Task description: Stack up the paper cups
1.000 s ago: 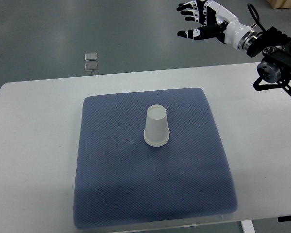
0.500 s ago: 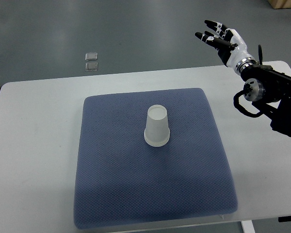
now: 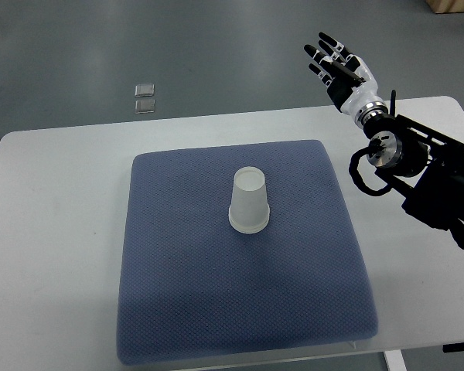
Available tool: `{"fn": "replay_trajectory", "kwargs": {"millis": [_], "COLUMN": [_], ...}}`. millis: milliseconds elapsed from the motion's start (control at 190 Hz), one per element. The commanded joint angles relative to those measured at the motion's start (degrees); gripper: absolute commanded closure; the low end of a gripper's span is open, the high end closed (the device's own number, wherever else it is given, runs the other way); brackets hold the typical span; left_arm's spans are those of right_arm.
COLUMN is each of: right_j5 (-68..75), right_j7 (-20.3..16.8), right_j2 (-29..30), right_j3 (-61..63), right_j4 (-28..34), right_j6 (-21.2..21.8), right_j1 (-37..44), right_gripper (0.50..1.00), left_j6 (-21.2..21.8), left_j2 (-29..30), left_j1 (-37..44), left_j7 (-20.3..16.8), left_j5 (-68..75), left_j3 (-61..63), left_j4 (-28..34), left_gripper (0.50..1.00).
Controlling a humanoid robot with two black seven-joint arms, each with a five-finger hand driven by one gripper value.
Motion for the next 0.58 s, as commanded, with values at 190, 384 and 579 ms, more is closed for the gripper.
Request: {"fn": "replay_trajectory", "kwargs": {"millis": [190,384,579], "right_j5": [-5.15,-5.15,-5.15], "right_j7": [0.05,0.14,1.63], "right_j2": [-0.23,0.03,-0.06], "right_j3": [0.14,0.23,0.49], "right_j4": [-0.03,-0.03,-0.03], "right_j6": [-0.19,-0.27,-0.27], "right_j1": [-0.75,-1.1,-1.19], "right_gripper": [0.585,0.585,0.585], "left_j6": [0.0,0.0,0.0], "left_j2": [0.0,0.0,0.0], "left_j1": [-0.01,-0.01,-0.01], "left_j7": [0.0,0.0,0.0], "left_j5": [0.0,0.0,0.0], "left_j3": [0.0,0.0,-0.09], "left_j4": [0.0,0.0,0.0], "left_gripper": [0.5,0.5,0.5]}}
